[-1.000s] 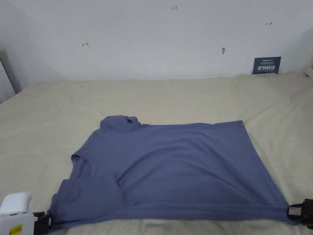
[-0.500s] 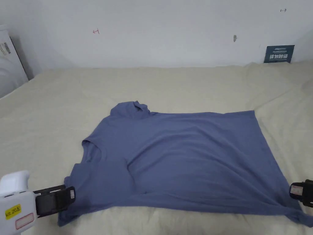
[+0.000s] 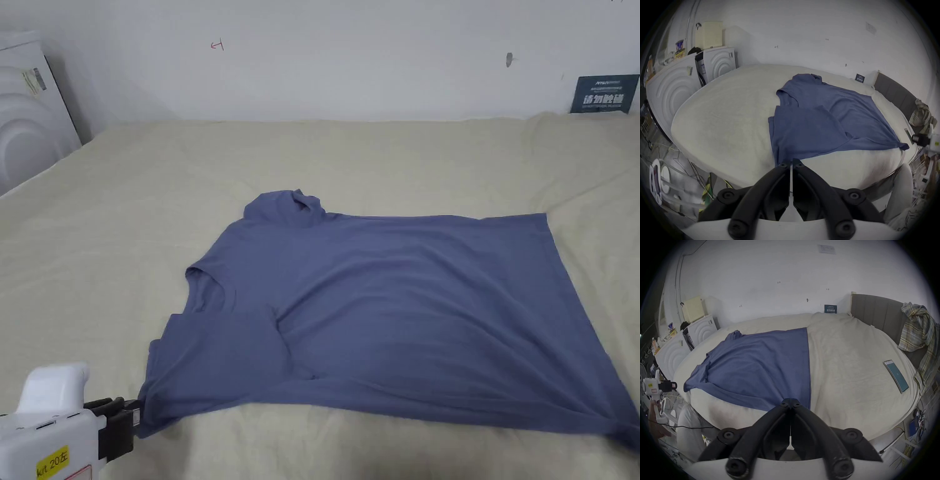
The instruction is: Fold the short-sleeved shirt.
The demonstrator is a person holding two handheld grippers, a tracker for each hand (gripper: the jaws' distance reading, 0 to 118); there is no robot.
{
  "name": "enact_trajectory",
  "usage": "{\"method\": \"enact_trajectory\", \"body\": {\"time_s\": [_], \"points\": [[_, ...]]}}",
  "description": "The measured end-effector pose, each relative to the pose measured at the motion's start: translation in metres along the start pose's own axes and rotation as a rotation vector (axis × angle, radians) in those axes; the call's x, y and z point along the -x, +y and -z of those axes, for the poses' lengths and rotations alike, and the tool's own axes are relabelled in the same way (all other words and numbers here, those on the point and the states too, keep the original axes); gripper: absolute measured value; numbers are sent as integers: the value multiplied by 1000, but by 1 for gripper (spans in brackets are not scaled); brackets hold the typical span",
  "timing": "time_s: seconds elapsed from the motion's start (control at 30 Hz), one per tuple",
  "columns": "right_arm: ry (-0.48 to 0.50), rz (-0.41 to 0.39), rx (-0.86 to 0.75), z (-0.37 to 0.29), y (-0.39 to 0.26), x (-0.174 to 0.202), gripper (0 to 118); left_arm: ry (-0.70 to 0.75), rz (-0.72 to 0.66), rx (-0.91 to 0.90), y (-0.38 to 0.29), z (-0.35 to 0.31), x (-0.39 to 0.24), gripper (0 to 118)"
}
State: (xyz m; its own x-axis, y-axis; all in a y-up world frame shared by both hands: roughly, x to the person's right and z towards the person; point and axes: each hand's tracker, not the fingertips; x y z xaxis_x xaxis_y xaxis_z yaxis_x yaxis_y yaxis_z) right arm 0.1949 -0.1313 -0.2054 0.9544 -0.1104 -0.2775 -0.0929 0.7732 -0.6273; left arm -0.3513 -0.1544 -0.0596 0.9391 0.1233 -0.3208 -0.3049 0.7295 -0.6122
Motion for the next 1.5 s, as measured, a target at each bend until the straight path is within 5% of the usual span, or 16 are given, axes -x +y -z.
{"method": "enact_trajectory", "body": {"time_s": [0.1, 0.2, 0.23, 0.53, 0.67, 0.77, 0.83, 0.87, 0.93, 0.97, 1.23, 1.37, 1.5], "points": [[4, 28, 21, 5, -3, -10, 0, 38, 26, -14, 4, 11, 2, 7], [1, 52, 36, 6, -5, -20, 0, 92, 57, -11, 16, 24, 3, 90], [-5, 56, 39, 7, -6, -23, 0, 88, 53, -11, 17, 32, 5, 99], [-52, 71, 85, 17, -18, -37, 0, 28, -7, 90, 21, 77, 0, 93], [-53, 95, 100, 21, -22, -40, 0, 21, 8, 97, 16, 85, -13, 22], [-54, 93, 103, 22, -22, -44, 0, 30, 36, 87, 22, 79, -21, 8], [-52, 84, 111, 22, -22, -46, 4, 29, 33, 84, 25, 76, -20, 7], [-49, 80, 108, 21, -22, -47, 20, 24, 22, 84, 26, 74, -17, 6], [-38, 68, 106, 20, -23, -51, 85, 14, 0, 70, 27, 70, -13, 6], [-35, 65, 106, 20, -24, -51, 98, 9, -8, 69, 28, 69, -12, 6], [-5, -75, 93, 27, -23, -33, 99, 20, 2, 75, 30, 70, -13, 6], [87, -177, 77, 19, -27, -17, 99, 16, 4, 78, 32, 71, -8, 6], [-15, -288, 128, 35, -35, -8, 98, 10, -4, 79, 32, 70, -6, 6]]}}
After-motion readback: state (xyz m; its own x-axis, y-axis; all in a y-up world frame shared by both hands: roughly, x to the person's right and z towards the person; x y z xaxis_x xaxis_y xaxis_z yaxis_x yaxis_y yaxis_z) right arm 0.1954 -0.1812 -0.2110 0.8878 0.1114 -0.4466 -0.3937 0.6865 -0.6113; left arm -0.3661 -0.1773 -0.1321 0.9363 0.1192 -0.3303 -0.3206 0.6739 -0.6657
